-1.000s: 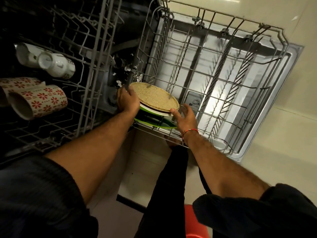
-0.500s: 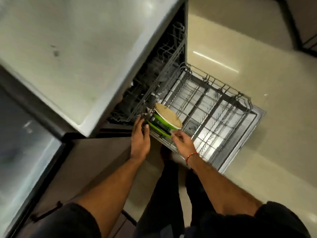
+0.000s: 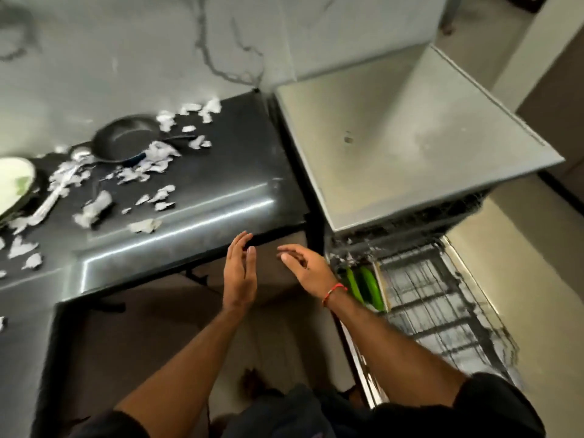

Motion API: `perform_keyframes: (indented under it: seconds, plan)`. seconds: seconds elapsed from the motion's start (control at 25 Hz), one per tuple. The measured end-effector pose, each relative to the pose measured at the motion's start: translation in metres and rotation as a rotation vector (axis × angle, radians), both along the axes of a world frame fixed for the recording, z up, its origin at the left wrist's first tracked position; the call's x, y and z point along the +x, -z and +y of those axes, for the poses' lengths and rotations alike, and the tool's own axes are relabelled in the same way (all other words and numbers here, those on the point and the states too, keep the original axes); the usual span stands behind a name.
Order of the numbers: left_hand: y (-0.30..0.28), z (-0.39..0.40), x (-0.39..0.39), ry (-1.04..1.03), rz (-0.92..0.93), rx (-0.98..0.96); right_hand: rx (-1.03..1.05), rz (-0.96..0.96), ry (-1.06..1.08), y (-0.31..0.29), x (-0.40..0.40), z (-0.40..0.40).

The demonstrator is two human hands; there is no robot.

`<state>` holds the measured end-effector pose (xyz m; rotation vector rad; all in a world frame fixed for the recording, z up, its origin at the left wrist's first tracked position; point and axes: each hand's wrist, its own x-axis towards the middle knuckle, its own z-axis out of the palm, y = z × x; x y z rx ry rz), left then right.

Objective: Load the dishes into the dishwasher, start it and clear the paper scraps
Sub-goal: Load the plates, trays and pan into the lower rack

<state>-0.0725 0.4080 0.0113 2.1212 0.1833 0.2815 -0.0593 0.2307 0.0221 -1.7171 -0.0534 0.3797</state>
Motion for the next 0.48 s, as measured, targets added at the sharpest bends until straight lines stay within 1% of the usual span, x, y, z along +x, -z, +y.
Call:
perform_keyframes:
  seconds: [0.08,0.2,0.48]
  plan:
    - [-0.003,0.050,-0.003,-0.104,-0.029,-0.058,-0.014,-0.059,-0.040,-0.014,0.012,0.051]
    - [-0.011,0.129,-0.013,-0.207,-0.098,-0.115,-0.015,-0.118,-0.128,-0.035,0.023,0.134]
    - [-0.042,0.279,-0.038,-0.400,-0.181,-0.154,-0.003,-0.189,-0.316,-0.059,0.038,0.303]
